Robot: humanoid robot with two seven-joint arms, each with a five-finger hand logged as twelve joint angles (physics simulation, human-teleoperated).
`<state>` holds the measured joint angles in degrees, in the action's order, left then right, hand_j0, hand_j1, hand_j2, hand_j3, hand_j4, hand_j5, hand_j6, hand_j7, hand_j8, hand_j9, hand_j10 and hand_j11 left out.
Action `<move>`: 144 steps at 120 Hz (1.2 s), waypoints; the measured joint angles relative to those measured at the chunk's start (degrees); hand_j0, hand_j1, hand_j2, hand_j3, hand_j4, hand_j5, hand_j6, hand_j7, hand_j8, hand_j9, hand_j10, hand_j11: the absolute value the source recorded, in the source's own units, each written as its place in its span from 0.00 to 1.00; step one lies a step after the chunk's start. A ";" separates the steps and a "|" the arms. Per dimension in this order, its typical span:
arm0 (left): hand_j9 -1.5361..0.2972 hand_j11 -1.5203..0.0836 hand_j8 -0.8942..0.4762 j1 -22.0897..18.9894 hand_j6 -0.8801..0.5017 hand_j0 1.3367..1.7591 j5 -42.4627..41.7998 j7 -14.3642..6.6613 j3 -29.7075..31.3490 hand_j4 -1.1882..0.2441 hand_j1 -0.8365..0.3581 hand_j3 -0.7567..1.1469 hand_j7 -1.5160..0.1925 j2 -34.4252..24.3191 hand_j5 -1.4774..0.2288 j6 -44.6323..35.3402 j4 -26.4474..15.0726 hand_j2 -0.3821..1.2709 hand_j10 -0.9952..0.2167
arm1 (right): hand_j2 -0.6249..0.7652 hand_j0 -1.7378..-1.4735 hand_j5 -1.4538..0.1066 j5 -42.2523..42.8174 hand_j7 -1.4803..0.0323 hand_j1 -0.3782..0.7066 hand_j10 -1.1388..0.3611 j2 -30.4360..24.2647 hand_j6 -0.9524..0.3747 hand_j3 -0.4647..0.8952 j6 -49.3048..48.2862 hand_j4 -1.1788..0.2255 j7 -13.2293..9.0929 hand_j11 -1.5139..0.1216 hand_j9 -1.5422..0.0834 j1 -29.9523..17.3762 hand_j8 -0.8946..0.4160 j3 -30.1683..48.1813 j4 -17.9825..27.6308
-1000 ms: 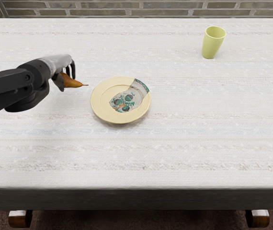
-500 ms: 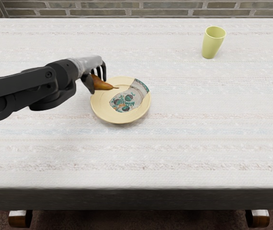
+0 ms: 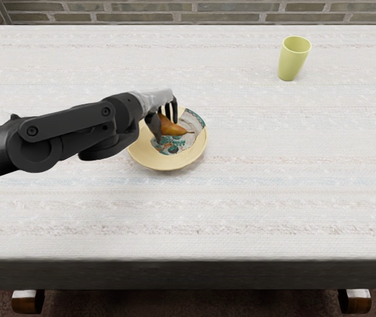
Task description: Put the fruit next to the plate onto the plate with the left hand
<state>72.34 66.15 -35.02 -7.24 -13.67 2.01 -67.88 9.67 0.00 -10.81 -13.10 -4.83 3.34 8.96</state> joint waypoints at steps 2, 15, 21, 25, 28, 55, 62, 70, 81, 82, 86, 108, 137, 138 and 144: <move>0.31 0.34 0.31 -0.08 0.28 0.75 0.03 0.00 0.05 0.40 0.40 0.40 0.31 0.04 0.26 -0.01 0.36 0.45 0.28 | 0.45 0.30 0.93 0.00 0.98 0.03 0.76 0.00 0.72 0.34 0.00 0.84 0.00 0.93 0.95 0.00 0.68 0.00 0.00; 0.32 0.34 0.31 -1.12 0.28 0.75 0.05 -0.01 0.27 0.40 0.40 0.40 0.31 0.09 0.26 0.01 1.95 0.44 0.28 | 0.45 0.30 0.93 0.00 0.98 0.03 0.76 0.00 0.72 0.34 0.00 0.84 0.00 0.93 0.95 0.00 0.68 0.00 0.00; 0.32 0.35 0.31 -1.21 0.28 0.75 0.07 -0.01 0.35 0.40 0.40 0.40 0.32 0.14 0.26 0.00 2.38 0.44 0.28 | 0.45 0.30 0.93 0.00 0.98 0.03 0.76 0.00 0.72 0.34 0.00 0.84 0.00 0.93 0.95 0.00 0.68 0.00 0.00; 0.32 0.35 0.31 -1.23 0.28 0.75 0.07 -0.01 0.39 0.40 0.40 0.40 0.32 0.14 0.26 0.00 2.57 0.45 0.28 | 0.45 0.30 0.93 0.00 0.98 0.03 0.76 0.00 0.72 0.34 0.00 0.84 0.00 0.93 0.95 -0.01 0.68 0.00 0.00; 0.32 0.35 0.31 -1.23 0.28 0.75 0.07 -0.01 0.41 0.40 0.40 0.40 0.32 0.12 0.27 -0.01 2.68 0.45 0.28 | 0.45 0.30 0.93 0.00 0.98 0.03 0.76 0.00 0.72 0.34 0.00 0.84 0.00 0.93 0.95 -0.02 0.68 0.00 0.00; 0.36 0.39 0.30 -1.62 0.28 0.75 0.13 0.00 0.30 0.41 0.43 0.40 0.36 0.72 0.32 -0.09 3.13 0.42 0.29 | 0.45 0.30 0.93 0.00 0.98 0.03 0.76 0.00 0.72 0.34 0.00 0.84 0.00 0.93 0.95 -0.08 0.68 0.00 0.00; 0.43 0.48 0.34 -2.36 0.32 0.76 0.12 0.01 -0.02 0.46 0.50 0.40 0.44 1.14 0.40 -0.16 3.15 0.38 0.37 | 0.45 0.30 0.93 0.00 0.98 0.03 0.76 0.00 0.72 0.34 0.00 0.84 0.00 0.93 0.95 -0.08 0.68 0.00 0.00; 0.52 0.58 0.41 -2.38 0.38 0.76 0.12 0.01 -0.24 0.54 0.61 0.40 0.54 0.96 0.51 -0.26 3.17 0.34 0.47 | 0.45 0.30 0.93 0.00 0.98 0.03 0.76 0.00 0.72 0.34 0.00 0.84 0.00 0.93 0.95 -0.07 0.68 0.00 0.00; 0.62 0.70 0.48 -2.38 0.46 0.76 0.11 0.01 -0.40 0.64 0.73 0.40 0.65 0.62 0.63 -0.36 3.17 0.30 0.58 | 0.45 0.30 0.93 0.00 0.98 0.03 0.76 0.00 0.72 0.34 0.00 0.84 0.00 0.93 0.95 -0.07 0.68 0.00 0.00; 0.63 0.71 0.49 -2.38 0.47 0.76 0.11 0.01 -0.41 0.64 0.74 0.40 0.66 0.56 0.63 -0.37 3.16 0.30 0.59 | 0.45 0.30 0.93 0.00 0.98 0.03 0.76 0.00 0.72 0.34 0.00 0.84 0.00 0.93 0.95 -0.06 0.68 0.00 0.00; 0.66 0.74 0.51 -2.38 0.49 0.76 0.11 0.02 -0.54 0.67 0.77 0.40 0.69 0.42 0.67 -0.38 3.14 0.29 0.62 | 0.45 0.30 0.93 0.00 0.98 0.03 0.76 0.00 0.72 0.34 0.00 0.84 0.00 0.93 0.95 -0.05 0.68 0.00 0.00; 0.76 0.85 0.58 -2.32 0.57 0.76 -5.12 0.02 -2.44 0.75 0.89 0.40 0.80 -3.39 0.77 -0.36 2.89 0.26 0.73 | 0.45 0.30 0.93 0.00 0.98 0.03 0.76 0.00 0.72 0.34 0.00 0.84 0.00 0.93 0.95 -0.04 0.68 0.00 0.00; 0.80 0.91 0.62 -2.17 0.60 0.76 -22.08 0.02 -9.08 0.79 0.95 0.40 0.85 -14.53 0.83 8.04 2.32 0.24 0.78 | 0.45 0.30 0.93 0.00 0.98 0.03 0.76 0.00 0.72 0.34 0.00 0.84 0.00 0.93 0.95 -0.02 0.68 -0.03 0.01; 0.80 0.91 0.62 -2.19 0.60 0.76 -22.79 0.02 -9.44 0.79 0.95 0.40 0.85 -15.09 0.83 8.68 2.29 0.24 0.78 | 0.45 0.30 0.93 0.00 0.98 0.03 0.76 0.00 0.72 0.34 0.00 0.84 0.00 0.93 0.95 -0.02 0.68 -0.04 0.01; 0.81 0.91 0.62 -2.20 0.61 0.76 -26.72 0.02 -11.35 0.80 0.95 0.40 0.85 -17.34 0.83 12.62 2.17 0.24 0.78 | 0.45 0.30 0.93 0.00 0.98 0.03 0.76 0.00 0.72 0.34 0.00 0.84 0.00 0.93 0.95 -0.02 0.68 -0.05 0.01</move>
<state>70.14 39.43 -35.00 -18.60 -31.02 14.63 -65.71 9.67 0.00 -10.81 -13.10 -4.85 3.29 8.97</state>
